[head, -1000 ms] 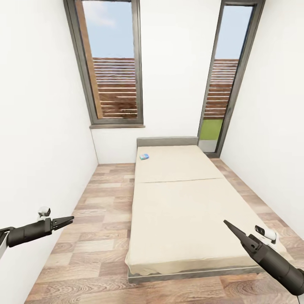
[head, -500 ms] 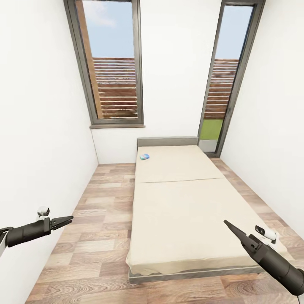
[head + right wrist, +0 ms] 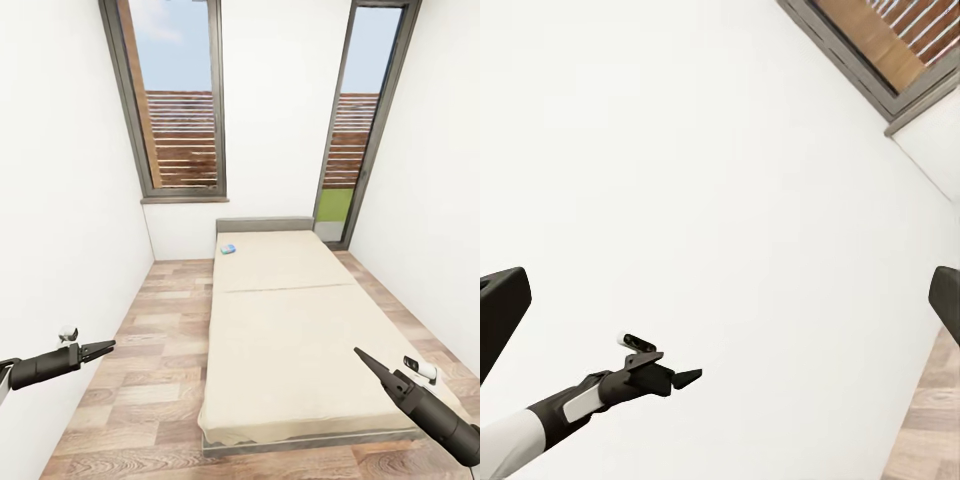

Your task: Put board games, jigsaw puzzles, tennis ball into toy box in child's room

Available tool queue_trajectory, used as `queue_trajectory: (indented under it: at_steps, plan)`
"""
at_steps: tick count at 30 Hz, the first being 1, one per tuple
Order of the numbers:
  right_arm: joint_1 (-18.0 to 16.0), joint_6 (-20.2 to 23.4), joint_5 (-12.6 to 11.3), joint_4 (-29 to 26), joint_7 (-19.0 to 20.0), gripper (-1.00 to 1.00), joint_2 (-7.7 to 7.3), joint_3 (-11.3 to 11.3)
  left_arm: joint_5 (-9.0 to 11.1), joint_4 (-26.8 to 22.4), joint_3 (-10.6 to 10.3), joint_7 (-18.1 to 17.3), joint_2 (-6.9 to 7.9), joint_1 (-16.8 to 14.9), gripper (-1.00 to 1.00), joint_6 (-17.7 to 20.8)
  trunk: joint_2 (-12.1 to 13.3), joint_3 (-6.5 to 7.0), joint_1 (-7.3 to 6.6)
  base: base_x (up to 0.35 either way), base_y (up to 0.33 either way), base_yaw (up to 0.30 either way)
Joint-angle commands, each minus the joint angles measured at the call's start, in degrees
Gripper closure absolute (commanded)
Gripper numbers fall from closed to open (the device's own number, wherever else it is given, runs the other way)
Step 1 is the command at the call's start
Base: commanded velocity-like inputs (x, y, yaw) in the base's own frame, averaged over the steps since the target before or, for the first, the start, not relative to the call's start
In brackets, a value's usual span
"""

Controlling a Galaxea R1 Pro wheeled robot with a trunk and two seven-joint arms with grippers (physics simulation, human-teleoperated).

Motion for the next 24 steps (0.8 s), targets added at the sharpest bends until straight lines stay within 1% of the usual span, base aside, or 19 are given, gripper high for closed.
queue_trajectory:
  at_steps: [1, 6, 10, 16, 24]
  plan:
    - [-0.1, 0.4, -0.2, 0.0, 0.1, -1.0, -0.01, 0.0, -0.1, 0.0, 0.1, -0.3, 0.01, 0.0, -1.0, 0.6, -0.1, -0.12, 0.06, 0.222, 0.0, 0.0]
    - [-0.1, 0.4, -0.2, 0.0, 0.1, -1.0, -0.01, 0.0, -0.1, 0.0, 0.1, -0.3, 0.04, -0.1, -1.0, 0.6, -0.1, -0.12, 0.06, 0.248, 0.012, -0.014]
    - [-0.1, 0.5, -0.2, 0.0, 0.0, -1.0, -0.01, 0.0, 0.0, 0.0, 0.1, -0.4, 0.07, -0.1, -1.0, 0.6, -0.1, -0.04, 0.06, 0.166, 0.032, -0.151]
    - [-0.1, 0.6, -0.2, 0.0, 0.0, -1.0, -0.01, 0.0, 0.0, -0.1, 0.1, -0.5, 0.12, -0.1, -1.0, 0.6, -0.1, 0.11, 0.06, 0.05, 0.01, -0.18]
    - [-0.1, 0.5, -0.2, 0.0, -0.2, -1.0, -0.01, 0.2, 0.0, -0.1, 0.1, -0.5, 0.17, -0.1, -1.0, 0.6, -0.1, 0.15, 0.06, 0.008, 0.002, -0.036]
